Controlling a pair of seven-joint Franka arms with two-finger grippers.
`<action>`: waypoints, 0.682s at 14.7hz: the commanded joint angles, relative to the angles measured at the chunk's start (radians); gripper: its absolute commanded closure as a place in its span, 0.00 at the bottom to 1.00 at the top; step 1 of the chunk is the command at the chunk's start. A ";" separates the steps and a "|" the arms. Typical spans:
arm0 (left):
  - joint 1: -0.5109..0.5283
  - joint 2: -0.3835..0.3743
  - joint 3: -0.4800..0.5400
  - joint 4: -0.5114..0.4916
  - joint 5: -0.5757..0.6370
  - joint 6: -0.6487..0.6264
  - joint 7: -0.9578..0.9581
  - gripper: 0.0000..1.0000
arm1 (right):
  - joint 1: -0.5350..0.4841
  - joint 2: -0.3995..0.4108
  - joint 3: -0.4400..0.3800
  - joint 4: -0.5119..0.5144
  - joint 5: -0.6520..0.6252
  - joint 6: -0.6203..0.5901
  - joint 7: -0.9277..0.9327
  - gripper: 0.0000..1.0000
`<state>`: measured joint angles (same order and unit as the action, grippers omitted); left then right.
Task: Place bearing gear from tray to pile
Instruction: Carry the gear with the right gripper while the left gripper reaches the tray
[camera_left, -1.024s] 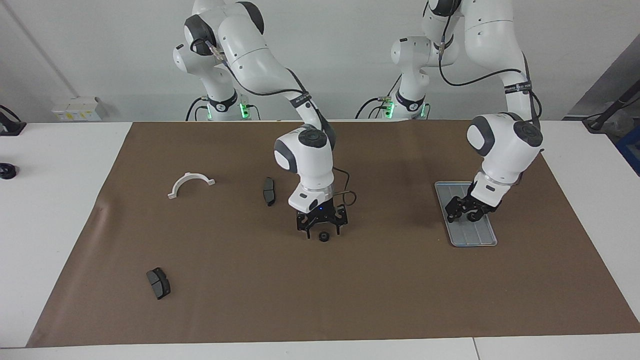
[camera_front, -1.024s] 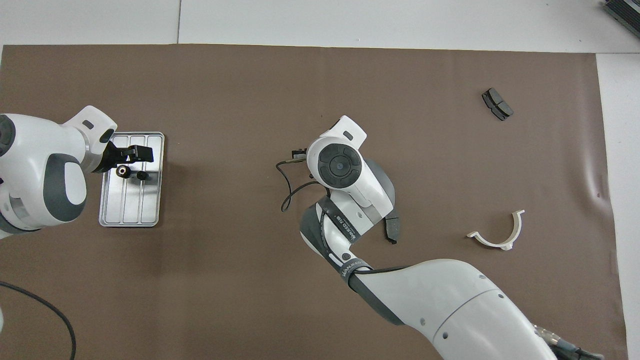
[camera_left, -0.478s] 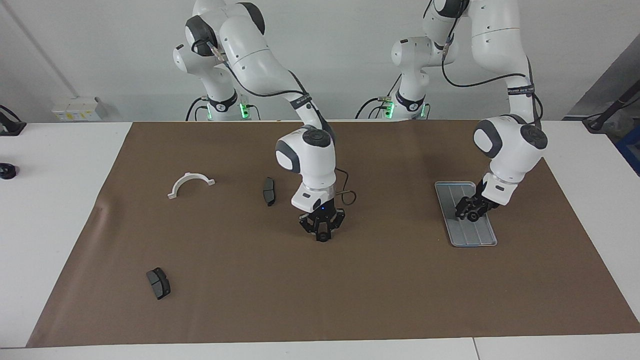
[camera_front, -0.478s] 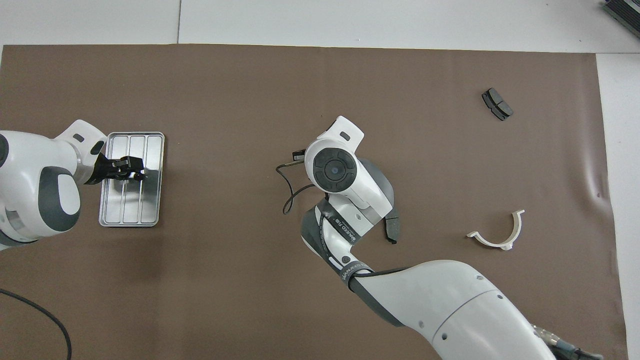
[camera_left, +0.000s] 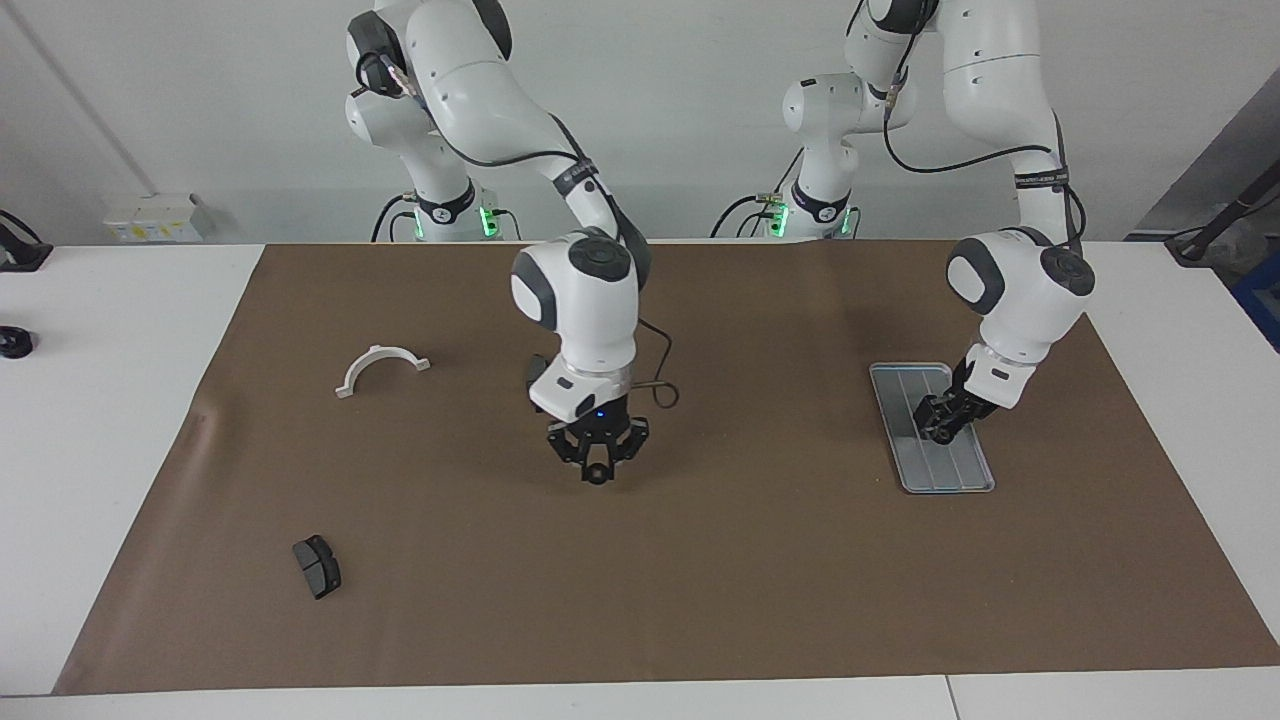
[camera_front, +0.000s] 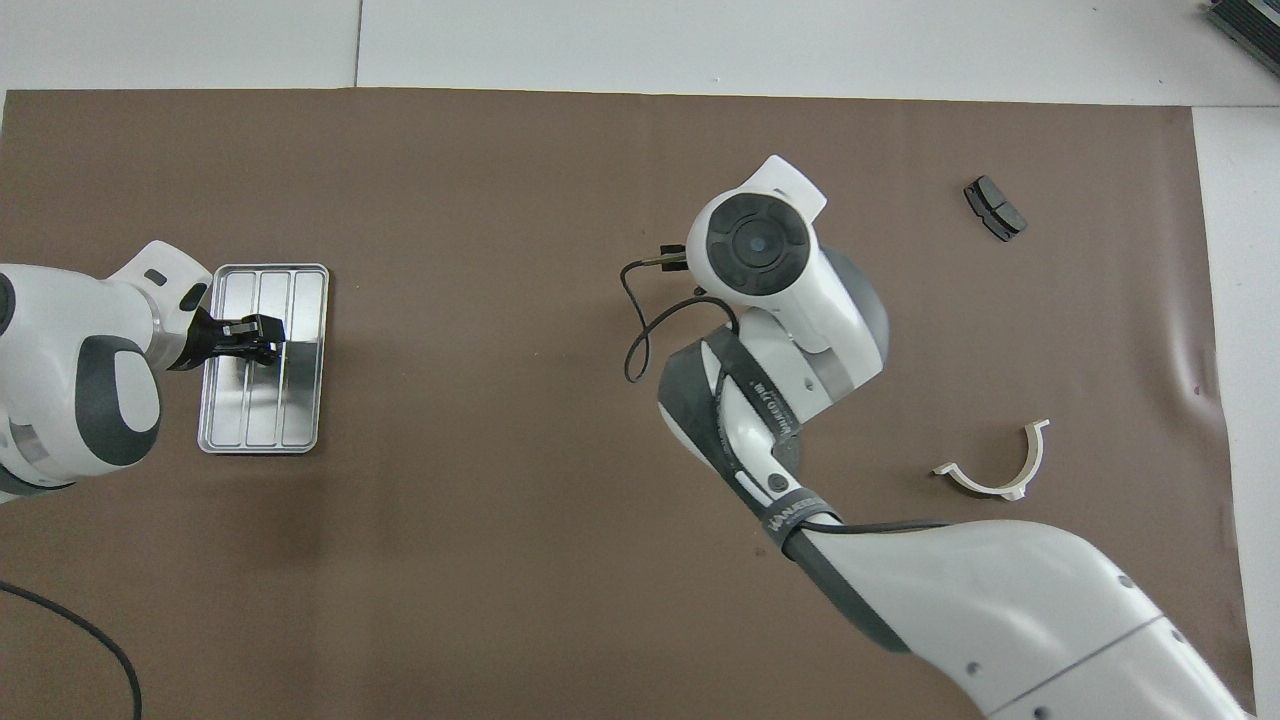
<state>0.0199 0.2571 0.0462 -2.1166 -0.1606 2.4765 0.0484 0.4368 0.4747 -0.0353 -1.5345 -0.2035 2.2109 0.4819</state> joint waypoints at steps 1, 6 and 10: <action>0.021 -0.013 -0.006 -0.014 -0.001 0.021 0.018 0.47 | -0.136 -0.132 0.018 -0.067 0.108 -0.106 -0.194 1.00; 0.021 0.005 -0.008 -0.013 -0.001 0.088 0.016 0.44 | -0.357 -0.195 0.018 -0.186 0.185 -0.134 -0.520 1.00; 0.018 0.001 -0.006 -0.025 -0.001 0.067 0.010 0.44 | -0.435 -0.240 0.017 -0.433 0.197 0.084 -0.577 1.00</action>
<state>0.0247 0.2659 0.0487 -2.1244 -0.1605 2.5361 0.0484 0.0243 0.2972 -0.0351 -1.8296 -0.0282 2.2123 -0.0709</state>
